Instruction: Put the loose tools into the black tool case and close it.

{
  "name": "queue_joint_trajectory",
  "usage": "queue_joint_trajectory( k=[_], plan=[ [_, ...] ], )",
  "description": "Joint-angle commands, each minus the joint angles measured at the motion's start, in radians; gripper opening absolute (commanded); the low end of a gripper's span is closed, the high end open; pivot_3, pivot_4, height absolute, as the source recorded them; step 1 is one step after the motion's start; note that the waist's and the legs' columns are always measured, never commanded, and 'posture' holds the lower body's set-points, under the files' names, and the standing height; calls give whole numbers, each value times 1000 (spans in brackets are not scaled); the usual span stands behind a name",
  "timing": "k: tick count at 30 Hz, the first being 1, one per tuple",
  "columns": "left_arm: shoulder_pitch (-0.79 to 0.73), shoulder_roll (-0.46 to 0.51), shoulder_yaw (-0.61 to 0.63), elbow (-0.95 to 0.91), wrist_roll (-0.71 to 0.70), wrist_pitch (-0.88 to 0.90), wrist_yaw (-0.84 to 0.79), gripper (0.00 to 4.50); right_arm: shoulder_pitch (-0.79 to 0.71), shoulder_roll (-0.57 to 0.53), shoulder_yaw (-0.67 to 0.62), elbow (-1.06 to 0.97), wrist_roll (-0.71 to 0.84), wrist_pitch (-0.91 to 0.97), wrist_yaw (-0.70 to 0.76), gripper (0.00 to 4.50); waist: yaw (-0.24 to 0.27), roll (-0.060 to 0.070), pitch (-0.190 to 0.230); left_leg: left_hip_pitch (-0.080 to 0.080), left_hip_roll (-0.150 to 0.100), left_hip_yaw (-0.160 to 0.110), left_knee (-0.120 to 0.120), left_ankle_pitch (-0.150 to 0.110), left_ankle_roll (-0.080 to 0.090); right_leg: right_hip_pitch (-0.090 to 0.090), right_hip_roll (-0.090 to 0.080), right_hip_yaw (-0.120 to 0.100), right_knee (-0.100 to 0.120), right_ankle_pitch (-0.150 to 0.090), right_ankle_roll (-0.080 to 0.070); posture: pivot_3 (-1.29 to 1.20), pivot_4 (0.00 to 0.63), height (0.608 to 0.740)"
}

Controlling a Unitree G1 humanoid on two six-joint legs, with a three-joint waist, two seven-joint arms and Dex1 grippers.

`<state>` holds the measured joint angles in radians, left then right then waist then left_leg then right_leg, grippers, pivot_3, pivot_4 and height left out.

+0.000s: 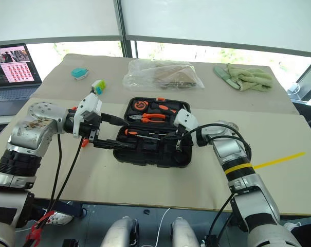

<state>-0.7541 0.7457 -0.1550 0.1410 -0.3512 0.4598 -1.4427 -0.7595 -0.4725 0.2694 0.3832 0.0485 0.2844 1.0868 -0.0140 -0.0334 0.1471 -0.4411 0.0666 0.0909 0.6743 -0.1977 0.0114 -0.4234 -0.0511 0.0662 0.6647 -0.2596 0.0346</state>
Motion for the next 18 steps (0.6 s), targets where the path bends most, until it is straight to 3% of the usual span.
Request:
queue_joint_trajectory(
  k=[1, 10, 14, 18],
  plan=[
    [-32, -4, 5, -3, 4, -17, -2, 4500, -21, 18, 61, 70, -105, -25, -75, 7, -4, 0, 0, 0, 0, 0, 0, 0, 0, 0, 0, 0, 0, 0, 0, 0, 150, 740],
    [-18, -5, 11, -9, 9, -12, 13, 4500, 3, 4, 71, -34, -76, 19, -7, 7, 0, 0, 0, 1, 1, 0, 0, 0, 0, 1, 0, 0, 0, 0, 0, 0, 150, 740],
    [27, 15, 60, -37, 2, 16, 76, 4500, -15, 8, -64, -174, 62, 122, -10, 7, -1, 0, 0, 0, 1, 0, -1, 0, 0, 0, 1, 0, 0, 0, 0, 0, 150, 740],
    [168, 66, 191, -141, -16, 85, 214, 4500, -15, -16, -214, -333, 198, 217, -44, 7, -9, 1, 1, 0, 1, 0, -2, 0, -1, -2, 1, 1, 0, 0, 0, 0, 150, 740]
  ],
)
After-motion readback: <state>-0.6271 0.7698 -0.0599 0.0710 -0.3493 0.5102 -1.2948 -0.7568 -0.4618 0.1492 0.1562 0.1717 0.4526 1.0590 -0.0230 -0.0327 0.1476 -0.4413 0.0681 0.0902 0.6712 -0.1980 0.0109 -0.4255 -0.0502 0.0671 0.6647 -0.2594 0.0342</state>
